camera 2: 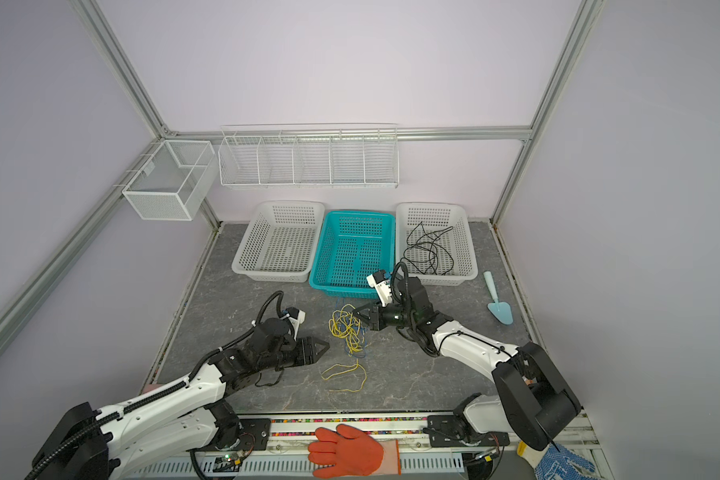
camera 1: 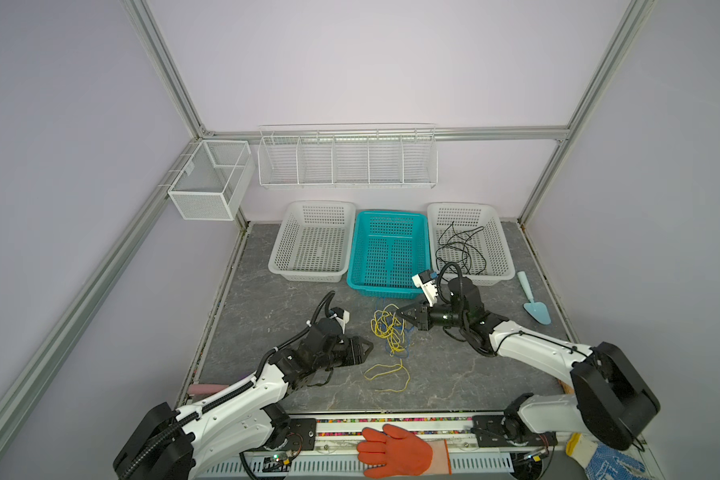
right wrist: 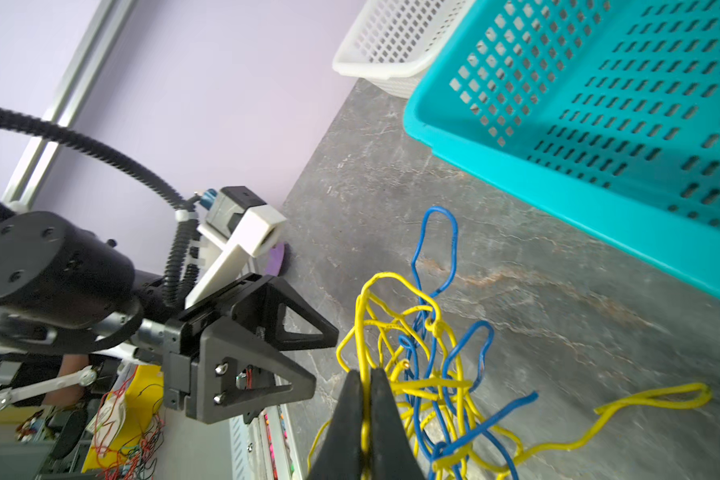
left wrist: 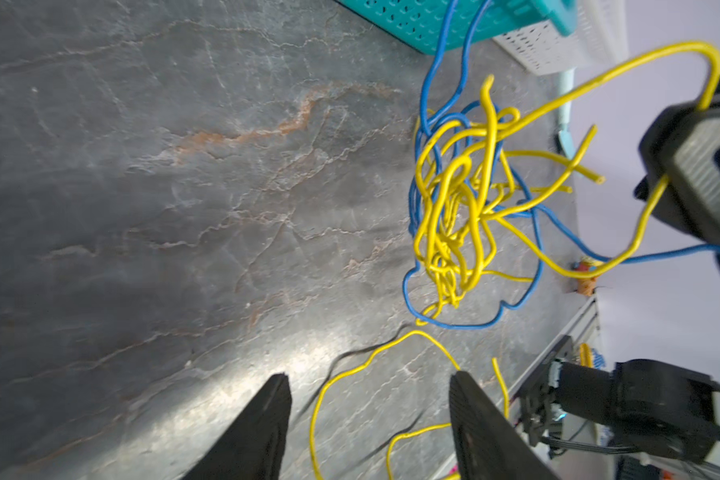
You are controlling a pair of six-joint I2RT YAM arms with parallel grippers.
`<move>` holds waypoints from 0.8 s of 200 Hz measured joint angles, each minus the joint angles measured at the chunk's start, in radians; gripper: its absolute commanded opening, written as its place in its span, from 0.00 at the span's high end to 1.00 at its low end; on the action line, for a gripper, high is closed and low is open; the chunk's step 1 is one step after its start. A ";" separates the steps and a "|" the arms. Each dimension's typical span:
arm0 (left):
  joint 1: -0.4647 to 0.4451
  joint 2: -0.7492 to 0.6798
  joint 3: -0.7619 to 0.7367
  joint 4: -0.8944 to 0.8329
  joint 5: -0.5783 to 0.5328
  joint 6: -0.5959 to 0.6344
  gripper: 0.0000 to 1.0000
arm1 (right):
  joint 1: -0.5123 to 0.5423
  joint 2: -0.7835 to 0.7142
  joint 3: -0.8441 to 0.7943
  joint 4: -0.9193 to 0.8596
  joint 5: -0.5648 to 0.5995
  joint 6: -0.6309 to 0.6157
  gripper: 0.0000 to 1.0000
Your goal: Untangle the cables
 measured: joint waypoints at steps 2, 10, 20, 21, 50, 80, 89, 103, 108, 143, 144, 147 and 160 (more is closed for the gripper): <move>0.000 -0.003 -0.005 0.009 0.003 -0.002 0.36 | 0.001 0.000 0.000 0.003 -0.003 0.000 0.93; 0.000 -0.013 -0.026 0.049 0.015 -0.018 0.37 | 0.006 0.000 0.000 0.013 -0.013 0.002 0.93; 0.000 -0.021 -0.047 0.088 0.025 -0.037 0.38 | 0.013 0.000 0.000 0.021 -0.026 0.004 0.93; 0.000 -0.021 -0.048 0.090 0.026 -0.039 0.39 | 0.013 0.000 0.000 0.022 -0.027 0.004 0.93; 0.000 -0.035 -0.075 0.158 0.033 -0.076 0.44 | 0.026 0.000 0.000 0.034 -0.048 0.003 0.93; 0.000 -0.040 -0.084 0.209 0.034 -0.105 0.53 | 0.044 0.000 0.000 0.037 -0.057 -0.001 0.93; 0.000 -0.041 -0.084 0.220 0.032 -0.108 0.58 | 0.050 0.000 0.000 0.036 -0.058 -0.005 0.93; 0.000 -0.041 -0.084 0.232 0.027 -0.114 0.67 | 0.058 0.000 0.000 0.031 -0.057 -0.012 0.93; 0.000 -0.041 -0.084 0.235 0.026 -0.120 0.70 | 0.060 0.000 0.000 0.029 -0.058 -0.013 0.93; 0.000 -0.036 -0.084 0.245 0.019 -0.124 0.92 | 0.064 0.000 0.001 0.013 -0.051 -0.027 0.93; 0.000 -0.036 -0.084 0.244 0.020 -0.126 0.93 | 0.064 0.000 0.001 0.013 -0.051 -0.027 0.93; 0.000 -0.035 -0.084 0.244 0.020 -0.130 0.95 | 0.064 0.000 0.002 0.012 -0.049 -0.028 0.93; 0.000 -0.033 -0.084 0.241 0.019 -0.129 1.00 | 0.064 0.000 0.002 0.010 -0.043 -0.032 0.93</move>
